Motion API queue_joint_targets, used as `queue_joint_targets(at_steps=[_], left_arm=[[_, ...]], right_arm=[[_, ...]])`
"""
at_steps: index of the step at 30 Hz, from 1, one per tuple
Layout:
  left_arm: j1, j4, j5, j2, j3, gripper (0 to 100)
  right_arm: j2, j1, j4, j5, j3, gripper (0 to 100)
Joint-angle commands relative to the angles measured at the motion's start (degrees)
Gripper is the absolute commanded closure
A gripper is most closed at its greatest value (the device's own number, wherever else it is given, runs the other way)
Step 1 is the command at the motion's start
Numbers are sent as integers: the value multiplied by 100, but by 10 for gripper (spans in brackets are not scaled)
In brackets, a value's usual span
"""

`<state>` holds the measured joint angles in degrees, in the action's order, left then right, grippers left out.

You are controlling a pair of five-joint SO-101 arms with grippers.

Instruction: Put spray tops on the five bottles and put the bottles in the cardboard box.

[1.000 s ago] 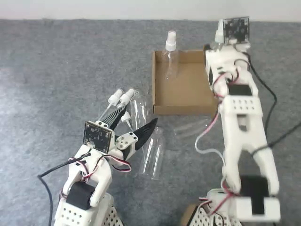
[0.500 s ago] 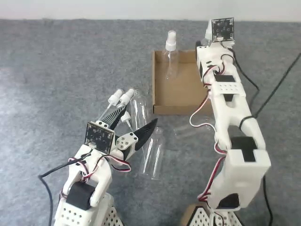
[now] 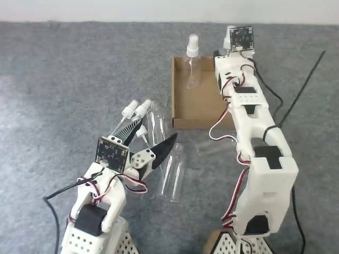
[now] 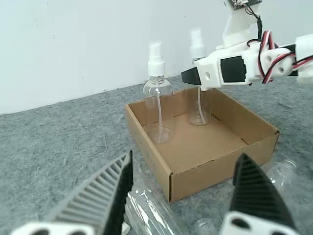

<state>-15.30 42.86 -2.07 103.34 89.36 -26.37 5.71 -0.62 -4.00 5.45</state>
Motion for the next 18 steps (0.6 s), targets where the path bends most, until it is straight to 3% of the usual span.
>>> queue_joint_targets(at_steps=[1, 18], left_arm=[[35, -176, 62, 70, -31, 692], [35, -176, 62, 70, -31, 692]], right_arm=[[92, 57, -145, 44, -396, 992], [84, 101, -84, 44, -352, 988]])
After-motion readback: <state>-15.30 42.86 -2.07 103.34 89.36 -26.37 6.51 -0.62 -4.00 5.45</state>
